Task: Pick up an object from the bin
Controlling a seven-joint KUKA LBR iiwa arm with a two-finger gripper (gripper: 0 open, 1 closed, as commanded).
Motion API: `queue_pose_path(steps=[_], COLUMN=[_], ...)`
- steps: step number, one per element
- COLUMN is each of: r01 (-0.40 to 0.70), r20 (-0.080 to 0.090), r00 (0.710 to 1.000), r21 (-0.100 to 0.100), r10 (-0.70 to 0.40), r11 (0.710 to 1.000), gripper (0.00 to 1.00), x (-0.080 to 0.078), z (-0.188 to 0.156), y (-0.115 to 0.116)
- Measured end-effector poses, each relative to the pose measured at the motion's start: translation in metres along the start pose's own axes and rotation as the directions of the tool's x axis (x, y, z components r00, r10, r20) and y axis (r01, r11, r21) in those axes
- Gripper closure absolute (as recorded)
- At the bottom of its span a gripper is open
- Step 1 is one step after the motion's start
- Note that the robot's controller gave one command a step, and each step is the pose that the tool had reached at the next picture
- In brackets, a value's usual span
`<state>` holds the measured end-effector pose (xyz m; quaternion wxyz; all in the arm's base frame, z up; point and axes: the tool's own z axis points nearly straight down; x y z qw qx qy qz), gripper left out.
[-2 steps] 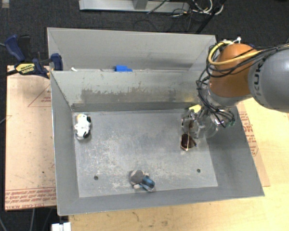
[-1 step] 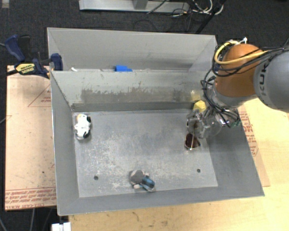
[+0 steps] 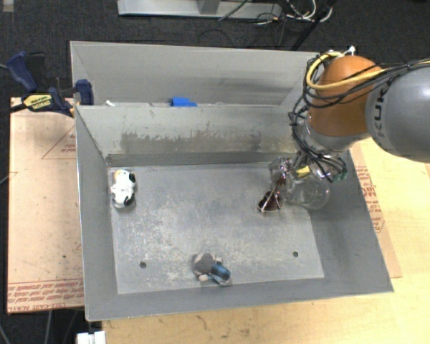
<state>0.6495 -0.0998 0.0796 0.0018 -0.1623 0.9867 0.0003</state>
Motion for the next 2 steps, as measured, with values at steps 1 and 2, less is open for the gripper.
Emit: queue_pose_path(steps=[1, 2], r01=[0.0, -0.005], r20=[0.0, 0.004], r00=[1.0, 1.0], r21=[-0.003, -0.012], r10=[0.0, 0.005], r11=[1.0, 1.0], gripper=[1.0, 1.0], x=[0.013, 0.014], z=[0.0, 0.003], y=[-0.012, -0.036])
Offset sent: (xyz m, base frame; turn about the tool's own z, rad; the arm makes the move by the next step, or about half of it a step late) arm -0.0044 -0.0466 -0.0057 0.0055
